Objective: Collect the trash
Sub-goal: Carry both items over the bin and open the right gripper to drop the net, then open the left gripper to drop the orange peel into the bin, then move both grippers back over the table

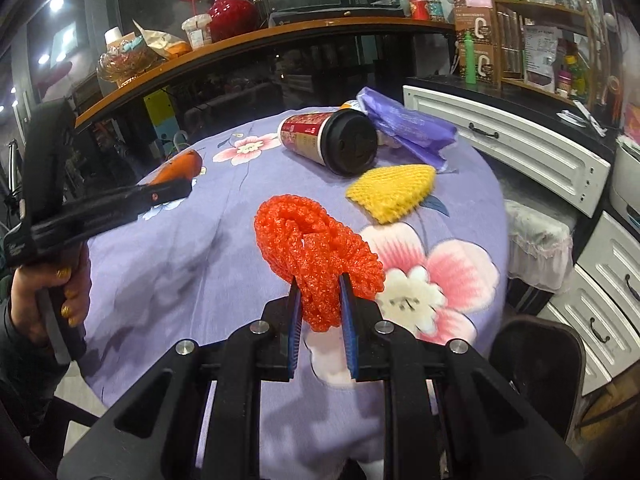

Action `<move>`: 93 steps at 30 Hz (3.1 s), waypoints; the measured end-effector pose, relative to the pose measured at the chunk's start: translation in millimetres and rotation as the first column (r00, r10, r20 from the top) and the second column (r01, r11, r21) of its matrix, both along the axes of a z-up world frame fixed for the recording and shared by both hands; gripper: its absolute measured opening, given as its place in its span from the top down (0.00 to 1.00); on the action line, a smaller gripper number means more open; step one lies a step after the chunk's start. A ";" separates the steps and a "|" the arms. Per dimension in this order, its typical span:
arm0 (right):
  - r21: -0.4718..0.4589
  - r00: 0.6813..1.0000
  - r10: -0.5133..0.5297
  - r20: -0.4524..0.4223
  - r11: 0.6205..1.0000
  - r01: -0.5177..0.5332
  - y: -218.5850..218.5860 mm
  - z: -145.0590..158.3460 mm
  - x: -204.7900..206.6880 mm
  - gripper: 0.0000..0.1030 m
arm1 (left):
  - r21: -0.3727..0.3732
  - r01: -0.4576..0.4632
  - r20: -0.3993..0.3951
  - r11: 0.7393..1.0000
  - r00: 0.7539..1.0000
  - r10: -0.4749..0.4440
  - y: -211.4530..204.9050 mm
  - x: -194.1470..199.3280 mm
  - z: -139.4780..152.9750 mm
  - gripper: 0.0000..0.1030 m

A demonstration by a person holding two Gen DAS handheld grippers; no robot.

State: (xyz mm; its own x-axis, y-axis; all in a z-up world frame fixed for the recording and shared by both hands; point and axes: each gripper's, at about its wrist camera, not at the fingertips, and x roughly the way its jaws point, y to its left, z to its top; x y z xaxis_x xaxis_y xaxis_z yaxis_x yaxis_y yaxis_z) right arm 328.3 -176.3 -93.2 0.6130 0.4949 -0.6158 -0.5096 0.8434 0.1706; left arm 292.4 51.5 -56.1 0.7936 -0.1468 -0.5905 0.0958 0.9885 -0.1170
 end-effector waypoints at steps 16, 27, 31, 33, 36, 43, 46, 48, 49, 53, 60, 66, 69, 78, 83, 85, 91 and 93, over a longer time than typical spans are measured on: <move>-0.001 0.961 -0.277 -0.027 0.961 0.277 -137.7 -16.6 -42.6 0.82 | -0.039 0.296 0.003 0.954 0.955 -0.296 -156.4 -24.9 -8.4 0.78; -0.042 0.893 -0.426 -0.146 0.904 0.425 -207.5 -77.3 -45.8 0.82 | -0.012 0.414 -0.056 0.910 0.909 -0.414 -229.0 -25.7 -33.6 0.78; -0.054 0.877 -0.448 -0.175 0.893 0.446 -215.1 -95.9 -41.1 0.82 | -0.011 0.434 -0.087 0.901 0.897 -0.433 -244.5 -24.8 -45.3 0.78; -0.057 0.870 -0.453 -0.194 0.890 0.451 -217.8 -105.7 -38.5 0.82 | -0.009 0.442 -0.103 0.897 0.892 -0.440 -251.1 -23.5 -51.6 0.78; -0.064 0.858 -0.465 -0.217 0.884 0.463 -221.1 -119.4 -35.9 0.82 | -0.006 0.450 -0.124 0.893 0.886 -0.448 -260.1 -21.1 -59.5 0.78; -0.040 0.829 -0.473 -0.297 0.874 0.485 -231.3 -152.4 -27.5 0.74 | 0.007 0.474 -0.176 0.881 0.868 -0.465 -282.2 -14.7 -80.6 0.78; -0.033 0.814 -0.488 -0.314 0.863 0.505 -236.5 -161.4 -28.2 0.51 | 0.017 0.484 -0.202 0.875 0.859 -0.471 -289.6 -13.1 -92.4 0.78; -0.027 0.809 -0.502 -0.306 0.854 0.520 -240.1 -161.2 -30.8 0.42 | 0.017 0.487 -0.223 0.873 0.853 -0.472 -292.2 -11.1 -100.3 0.78; -0.029 0.809 -0.506 -0.299 0.852 0.523 -241.5 -160.2 -32.1 0.42 | 0.018 0.490 -0.237 0.872 0.849 -0.472 -294.7 -9.7 -105.8 0.78; -0.054 0.793 -0.552 -0.259 0.828 0.559 -252.6 -150.9 -35.2 0.42 | 0.028 0.498 -0.272 0.867 0.838 -0.473 -302.1 -5.0 -119.5 0.78; -0.069 0.770 -0.607 -0.196 0.792 0.606 -273.1 -130.4 -46.7 0.42 | 0.043 0.527 -0.327 0.849 0.810 -0.486 -319.8 1.2 -141.2 0.78; -0.055 0.758 -0.630 -0.168 0.774 0.631 -282.5 -118.5 -52.7 0.40 | 0.060 0.546 -0.350 0.836 0.795 -0.495 -332.7 4.2 -155.6 0.78; -0.056 0.745 -0.647 -0.161 0.760 0.648 -286.7 -116.3 -54.9 0.40 | 0.077 0.564 -0.348 0.822 0.788 -0.508 -340.6 3.6 -159.6 0.76; -0.052 0.718 -0.676 -0.167 0.733 0.678 -295.9 -118.7 -56.6 0.40 | 0.175 0.609 -0.283 0.774 0.784 -0.553 -351.3 -11.2 -155.4 0.41; -0.051 0.717 -0.676 -0.170 0.733 0.678 -296.1 -118.7 -56.8 0.40 | 0.222 0.606 -0.218 0.764 0.795 -0.567 -349.1 -22.9 -138.5 0.33; -0.051 0.721 -0.673 -0.167 0.736 0.675 -295.1 -118.1 -56.9 0.40 | 0.238 0.597 -0.178 0.766 0.802 -0.570 -345.0 -30.2 -128.2 0.31; -0.042 0.739 -0.654 -0.161 0.752 0.657 -286.3 -110.9 -55.3 0.40 | 0.229 0.565 -0.068 0.792 0.821 -0.566 -326.4 -46.6 -90.8 0.24; -0.038 0.750 -0.642 -0.155 0.763 0.645 -281.0 -105.7 -54.5 0.40 | 0.224 0.557 -0.048 0.800 0.826 -0.562 -320.9 -49.4 -81.4 0.22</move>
